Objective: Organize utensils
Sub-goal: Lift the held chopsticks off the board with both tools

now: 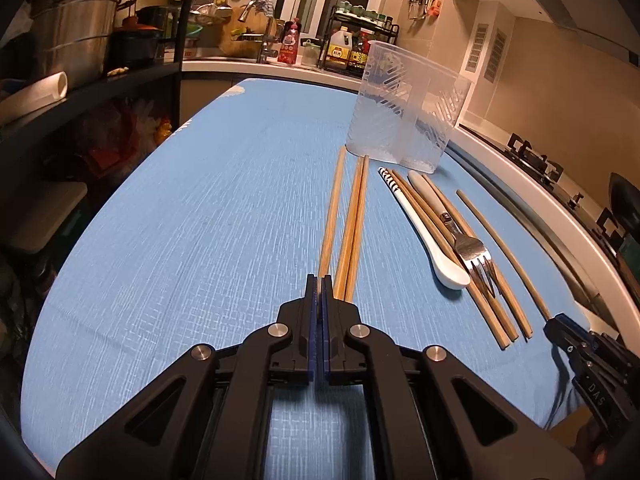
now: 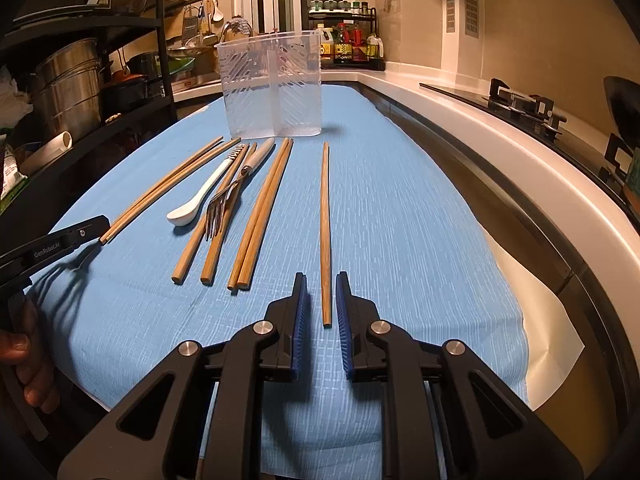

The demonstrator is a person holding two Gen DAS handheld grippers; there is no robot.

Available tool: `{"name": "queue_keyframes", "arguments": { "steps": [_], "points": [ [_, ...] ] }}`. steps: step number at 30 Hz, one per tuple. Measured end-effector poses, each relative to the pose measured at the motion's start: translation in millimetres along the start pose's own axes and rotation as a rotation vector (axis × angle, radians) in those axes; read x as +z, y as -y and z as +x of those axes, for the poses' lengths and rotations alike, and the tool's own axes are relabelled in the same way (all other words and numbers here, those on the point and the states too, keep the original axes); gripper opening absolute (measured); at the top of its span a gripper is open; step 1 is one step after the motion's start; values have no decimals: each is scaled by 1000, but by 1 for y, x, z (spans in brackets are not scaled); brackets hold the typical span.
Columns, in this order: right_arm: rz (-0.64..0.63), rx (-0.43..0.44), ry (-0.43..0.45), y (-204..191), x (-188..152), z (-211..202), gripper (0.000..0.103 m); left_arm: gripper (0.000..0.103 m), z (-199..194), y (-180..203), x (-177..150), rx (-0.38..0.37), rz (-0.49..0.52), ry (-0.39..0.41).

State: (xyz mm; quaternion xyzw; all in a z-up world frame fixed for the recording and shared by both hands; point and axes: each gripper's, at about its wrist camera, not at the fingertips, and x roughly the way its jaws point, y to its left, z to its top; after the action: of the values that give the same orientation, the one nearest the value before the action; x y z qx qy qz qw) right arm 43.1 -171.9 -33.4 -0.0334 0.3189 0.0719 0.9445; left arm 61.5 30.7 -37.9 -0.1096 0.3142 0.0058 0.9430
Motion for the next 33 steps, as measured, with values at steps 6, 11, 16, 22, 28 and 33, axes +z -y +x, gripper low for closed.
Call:
{"name": "queue_keyframes", "arguments": {
  "steps": [6,11,16,22,28,33],
  "points": [
    [13,-10,-11,4,2,0,26,6,1,21,-3,112,156,11],
    [13,3,-21,4,3,-1,9,5,-12,15,-9,88,99,18],
    [24,-5,-20,5,2,-1,8,5,-20,26,-21,92,136,34],
    [23,-23,-6,8,3,3,15,6,-16,25,-20,93,117,58],
    [10,-30,20,5,2,5,15,6,-11,25,-20,91,113,83],
    [-2,6,-6,6,9,9,5,5,-10,28,-21,90,111,81]
  ]
}}
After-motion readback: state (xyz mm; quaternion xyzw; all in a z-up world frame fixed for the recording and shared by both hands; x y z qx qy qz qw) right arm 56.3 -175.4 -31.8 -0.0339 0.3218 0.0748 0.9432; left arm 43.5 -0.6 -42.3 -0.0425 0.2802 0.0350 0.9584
